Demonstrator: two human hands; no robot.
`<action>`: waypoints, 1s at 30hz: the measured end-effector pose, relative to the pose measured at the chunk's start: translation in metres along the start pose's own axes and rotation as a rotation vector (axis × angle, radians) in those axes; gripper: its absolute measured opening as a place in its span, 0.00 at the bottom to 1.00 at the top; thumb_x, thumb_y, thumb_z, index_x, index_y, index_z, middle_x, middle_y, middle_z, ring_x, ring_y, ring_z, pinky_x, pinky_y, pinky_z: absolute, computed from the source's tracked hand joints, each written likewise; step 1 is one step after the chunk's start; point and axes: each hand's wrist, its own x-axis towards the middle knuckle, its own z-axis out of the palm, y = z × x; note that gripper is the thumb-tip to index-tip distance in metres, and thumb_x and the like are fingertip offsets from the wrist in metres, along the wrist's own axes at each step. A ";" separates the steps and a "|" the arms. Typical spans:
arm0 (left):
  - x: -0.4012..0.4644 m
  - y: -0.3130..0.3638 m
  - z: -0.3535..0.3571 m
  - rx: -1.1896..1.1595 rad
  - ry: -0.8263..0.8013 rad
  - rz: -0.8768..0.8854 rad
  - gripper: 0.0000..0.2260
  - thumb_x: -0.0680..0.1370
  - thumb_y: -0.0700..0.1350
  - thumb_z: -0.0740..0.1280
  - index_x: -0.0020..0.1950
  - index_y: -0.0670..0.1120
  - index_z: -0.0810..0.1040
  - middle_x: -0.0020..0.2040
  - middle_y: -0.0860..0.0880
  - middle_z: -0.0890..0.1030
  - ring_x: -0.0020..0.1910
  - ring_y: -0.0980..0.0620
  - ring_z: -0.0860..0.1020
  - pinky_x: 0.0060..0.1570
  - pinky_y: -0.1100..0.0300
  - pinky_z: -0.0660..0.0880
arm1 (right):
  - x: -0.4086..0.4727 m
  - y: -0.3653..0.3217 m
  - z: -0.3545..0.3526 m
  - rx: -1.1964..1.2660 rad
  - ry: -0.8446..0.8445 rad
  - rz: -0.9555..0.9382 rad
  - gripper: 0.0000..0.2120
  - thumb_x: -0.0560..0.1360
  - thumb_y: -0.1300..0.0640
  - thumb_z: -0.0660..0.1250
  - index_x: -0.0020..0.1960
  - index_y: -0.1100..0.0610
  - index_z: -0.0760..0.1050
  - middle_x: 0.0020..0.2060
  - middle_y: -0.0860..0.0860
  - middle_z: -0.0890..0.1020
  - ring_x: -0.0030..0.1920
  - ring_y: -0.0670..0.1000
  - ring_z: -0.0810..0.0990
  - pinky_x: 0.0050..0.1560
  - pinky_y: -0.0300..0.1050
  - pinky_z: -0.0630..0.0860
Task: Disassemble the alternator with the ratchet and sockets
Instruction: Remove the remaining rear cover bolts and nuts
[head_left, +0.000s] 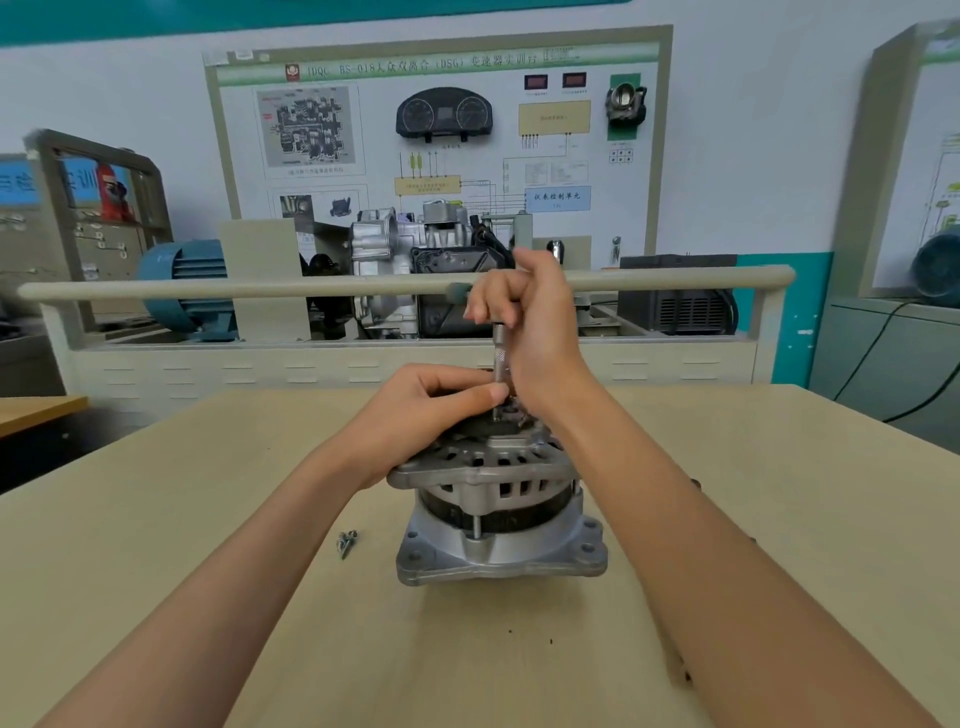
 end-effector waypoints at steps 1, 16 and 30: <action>0.001 -0.001 -0.001 -0.002 -0.007 -0.006 0.06 0.75 0.47 0.69 0.48 0.55 0.85 0.46 0.53 0.85 0.45 0.58 0.83 0.41 0.71 0.75 | 0.004 -0.001 -0.004 0.115 -0.050 0.074 0.32 0.81 0.55 0.47 0.17 0.54 0.61 0.19 0.51 0.68 0.28 0.49 0.69 0.46 0.37 0.73; -0.001 -0.004 -0.001 0.084 0.122 0.010 0.15 0.75 0.34 0.65 0.36 0.51 0.82 0.34 0.50 0.82 0.31 0.60 0.78 0.33 0.65 0.74 | -0.028 0.014 0.025 -1.051 0.287 -0.530 0.14 0.74 0.57 0.58 0.31 0.58 0.71 0.30 0.51 0.71 0.36 0.50 0.69 0.44 0.45 0.68; 0.001 -0.001 0.001 0.091 0.039 0.087 0.07 0.76 0.44 0.68 0.49 0.54 0.84 0.46 0.58 0.85 0.46 0.62 0.82 0.42 0.75 0.73 | 0.002 0.001 0.009 0.033 0.069 0.028 0.28 0.78 0.60 0.51 0.19 0.56 0.59 0.18 0.51 0.65 0.25 0.48 0.67 0.40 0.38 0.73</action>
